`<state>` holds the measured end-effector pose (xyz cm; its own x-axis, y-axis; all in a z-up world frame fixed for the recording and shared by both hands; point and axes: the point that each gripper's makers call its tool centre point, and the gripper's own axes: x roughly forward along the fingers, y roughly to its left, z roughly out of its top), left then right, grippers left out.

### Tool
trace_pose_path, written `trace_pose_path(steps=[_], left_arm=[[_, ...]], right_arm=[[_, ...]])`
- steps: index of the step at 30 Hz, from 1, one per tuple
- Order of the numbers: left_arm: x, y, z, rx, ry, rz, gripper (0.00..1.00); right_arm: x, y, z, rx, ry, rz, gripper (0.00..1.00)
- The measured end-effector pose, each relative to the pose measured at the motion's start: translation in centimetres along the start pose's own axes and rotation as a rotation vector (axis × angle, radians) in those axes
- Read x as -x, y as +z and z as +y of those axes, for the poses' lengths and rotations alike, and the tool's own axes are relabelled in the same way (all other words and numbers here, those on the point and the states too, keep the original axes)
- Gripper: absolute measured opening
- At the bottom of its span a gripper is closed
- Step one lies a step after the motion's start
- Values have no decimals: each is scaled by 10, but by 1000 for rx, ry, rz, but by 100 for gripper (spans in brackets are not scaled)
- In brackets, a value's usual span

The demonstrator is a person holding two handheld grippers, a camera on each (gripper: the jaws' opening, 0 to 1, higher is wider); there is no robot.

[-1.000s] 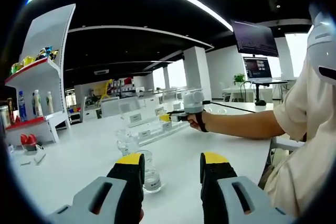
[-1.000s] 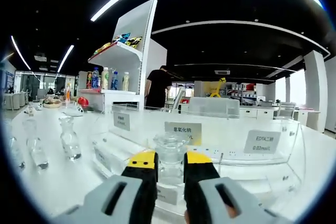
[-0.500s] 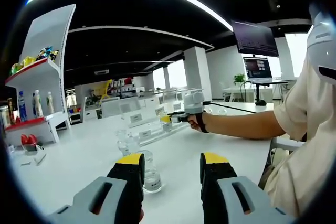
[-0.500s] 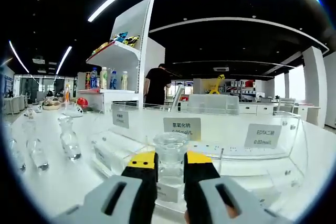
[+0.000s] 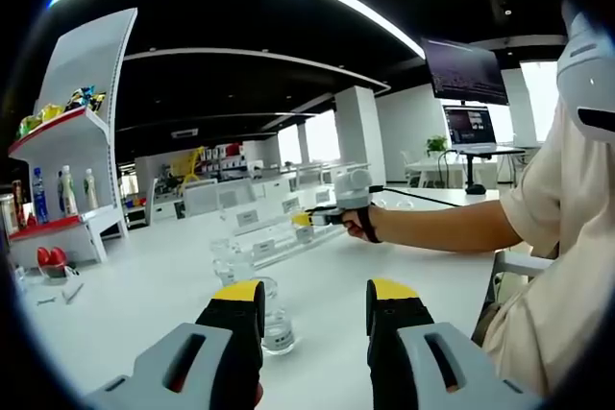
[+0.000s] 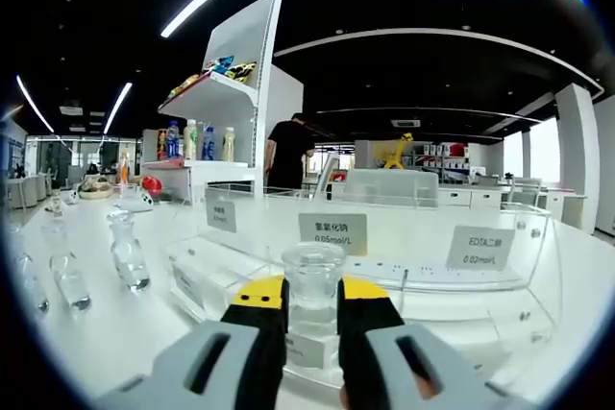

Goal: Identify the label on the chemical reagent bottle, grasp the chemical reagent bottle, and place it in the designated position on the reagent rack

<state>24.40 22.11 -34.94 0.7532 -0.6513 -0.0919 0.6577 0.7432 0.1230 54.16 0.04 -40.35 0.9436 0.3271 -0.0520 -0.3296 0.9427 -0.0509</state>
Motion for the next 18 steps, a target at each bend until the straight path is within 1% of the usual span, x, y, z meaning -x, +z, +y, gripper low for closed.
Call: trace_pose_path(steps=[6, 10, 11, 12, 13, 15, 18], left_arm=[[1, -1, 1, -1, 6, 2, 43], [2, 2, 0, -5, 7, -5, 43], [3, 2, 0, -6, 8, -6, 43], [3, 3, 0, -7, 8, -6, 43], [3, 3, 0, -8, 8, -5, 43], [3, 3, 1, -9, 11, -4, 43], [5, 4, 0, -11, 12, -8, 43]], right_arm=[[0, 3, -2, 3, 1, 2, 23], [1, 4, -2, -7, 9, 12, 26], [2, 5, -1, -18, 20, 16, 27], [3, 5, 2, -53, 41, 17, 28], [4, 6, 2, -60, 49, 17, 30], [6, 7, 2, -45, 41, 15, 31], [11, 9, 1, -54, 40, 5, 31]])
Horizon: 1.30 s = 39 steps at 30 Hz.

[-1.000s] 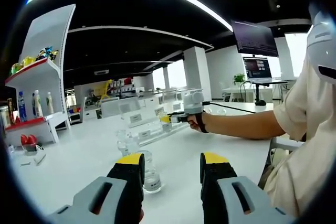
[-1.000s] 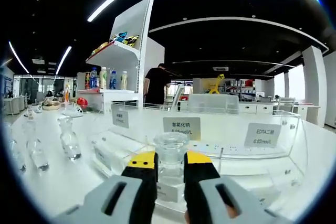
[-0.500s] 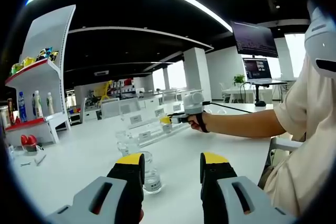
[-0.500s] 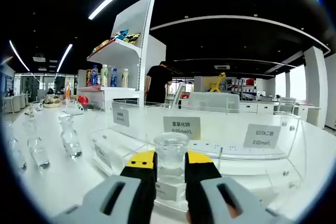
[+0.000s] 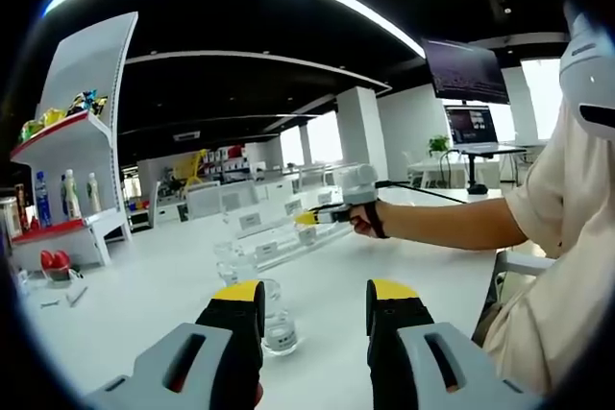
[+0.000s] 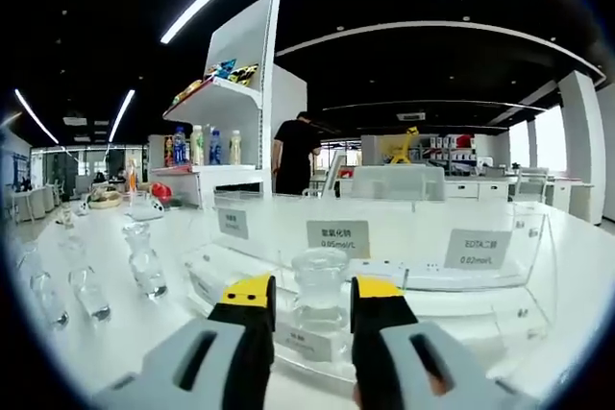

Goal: Identify the label on the chemical reagent bottle, grasp the chemical reagent bottle, and place it in the designated position on the reagent rack

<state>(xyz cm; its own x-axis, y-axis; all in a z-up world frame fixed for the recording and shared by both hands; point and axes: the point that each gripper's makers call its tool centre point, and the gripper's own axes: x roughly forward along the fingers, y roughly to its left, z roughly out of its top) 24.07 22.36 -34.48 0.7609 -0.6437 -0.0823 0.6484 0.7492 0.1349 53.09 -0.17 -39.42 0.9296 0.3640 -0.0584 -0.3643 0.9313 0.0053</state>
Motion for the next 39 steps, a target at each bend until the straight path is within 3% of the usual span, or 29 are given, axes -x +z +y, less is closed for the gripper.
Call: trace_pose_path(steps=[14, 25, 32, 39], left_arm=[[5, 4, 0, -7, 18, -12, 43], [2, 4, -5, -12, 19, -9, 43], [4, 8, -5, -13, 30, -19, 43], [8, 11, -6, -16, 35, -24, 43]], right_arm=[[31, 12, -4, 3, -11, -41, 31], [61, 24, -19, 4, -45, -78, 30], [82, 25, -16, 81, -49, -55, 31], [109, 29, -25, 123, -80, -73, 31]])
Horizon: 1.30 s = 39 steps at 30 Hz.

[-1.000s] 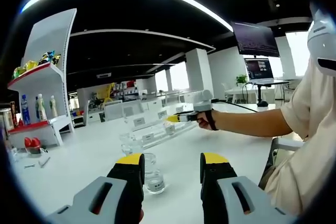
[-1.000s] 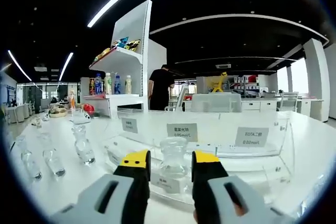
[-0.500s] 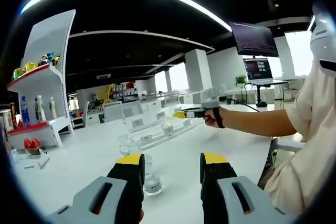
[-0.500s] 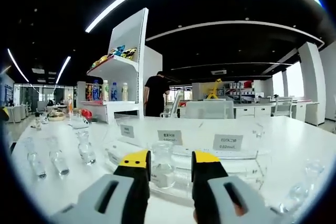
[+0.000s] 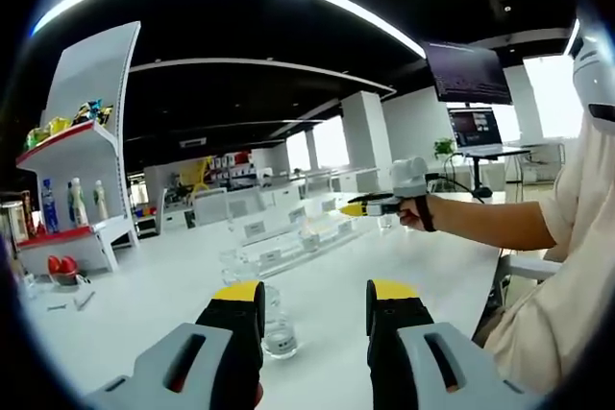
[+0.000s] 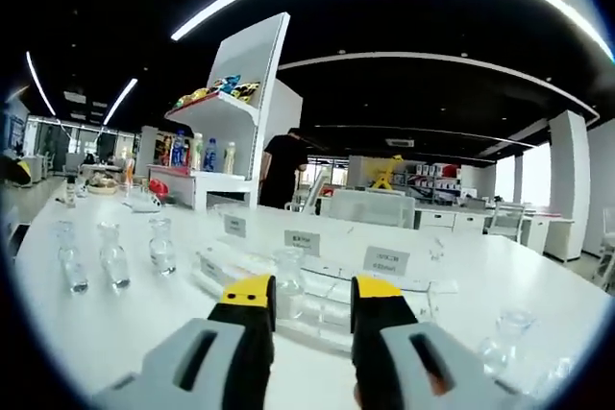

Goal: Identify the label on the chemical reagent bottle, grasp the chemical reagent bottle, and place it in the designated position on the reagent rack

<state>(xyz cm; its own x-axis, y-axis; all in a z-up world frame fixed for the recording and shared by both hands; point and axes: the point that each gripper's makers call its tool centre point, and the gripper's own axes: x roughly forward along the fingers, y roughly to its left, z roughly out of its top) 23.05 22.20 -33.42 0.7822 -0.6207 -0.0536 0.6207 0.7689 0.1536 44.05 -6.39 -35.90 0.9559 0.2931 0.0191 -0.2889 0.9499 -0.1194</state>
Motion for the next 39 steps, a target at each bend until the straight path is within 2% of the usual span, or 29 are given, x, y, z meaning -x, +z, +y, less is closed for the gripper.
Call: trace_pose_path(steps=[14, 25, 32, 39], left_arm=[[15, 7, 1, -14, 24, -22, 43], [18, 11, 5, -14, 47, -35, 43], [14, 9, 4, -5, 49, -39, 43], [15, 10, 8, -1, 69, -52, 43]], right_arm=[[40, 19, -4, -14, -2, -40, 31], [87, 14, -16, -52, -26, -42, 31], [116, 17, -24, -51, -50, -50, 31], [141, 15, -10, -46, -32, -40, 32]])
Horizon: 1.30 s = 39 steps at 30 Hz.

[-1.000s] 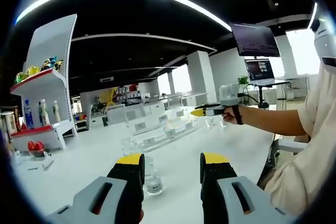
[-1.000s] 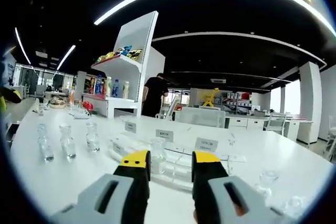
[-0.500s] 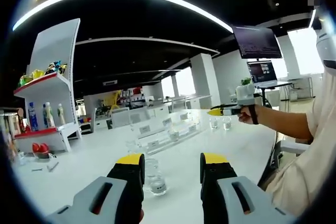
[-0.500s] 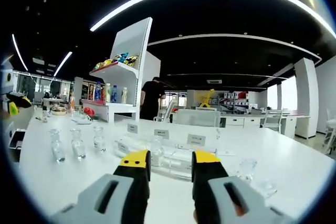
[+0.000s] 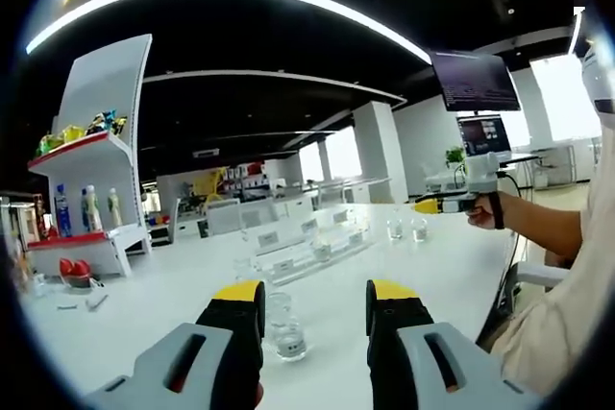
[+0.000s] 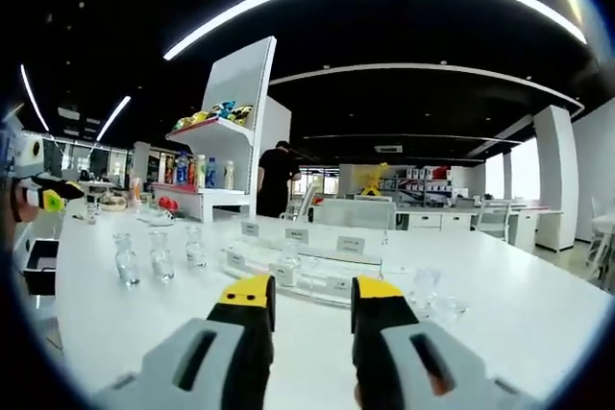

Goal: Identify the label on the chemical reagent bottle, grasp the chemical reagent bottle, and place it in the designated position on the reagent rack

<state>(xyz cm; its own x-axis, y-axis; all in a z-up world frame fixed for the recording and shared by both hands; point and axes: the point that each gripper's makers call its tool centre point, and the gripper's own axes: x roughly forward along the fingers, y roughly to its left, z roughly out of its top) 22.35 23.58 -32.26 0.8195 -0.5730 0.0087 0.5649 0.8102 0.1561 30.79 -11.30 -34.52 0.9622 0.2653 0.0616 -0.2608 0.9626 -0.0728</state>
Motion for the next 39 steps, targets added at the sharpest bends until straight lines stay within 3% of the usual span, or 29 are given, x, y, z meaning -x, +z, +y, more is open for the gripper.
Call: trace_pose_path(steps=[9, 20, 39], left_arm=[[10, 1, 1, -9, 10, 2, 43], [13, 3, -3, -16, 20, -6, 43], [14, 0, -2, -22, 29, 8, 43]], right_arm=[[21, 18, 2, -29, 5, -57, 32], [52, 23, -25, 34, -52, -43, 32], [81, 19, -53, 13, -117, -32, 32]])
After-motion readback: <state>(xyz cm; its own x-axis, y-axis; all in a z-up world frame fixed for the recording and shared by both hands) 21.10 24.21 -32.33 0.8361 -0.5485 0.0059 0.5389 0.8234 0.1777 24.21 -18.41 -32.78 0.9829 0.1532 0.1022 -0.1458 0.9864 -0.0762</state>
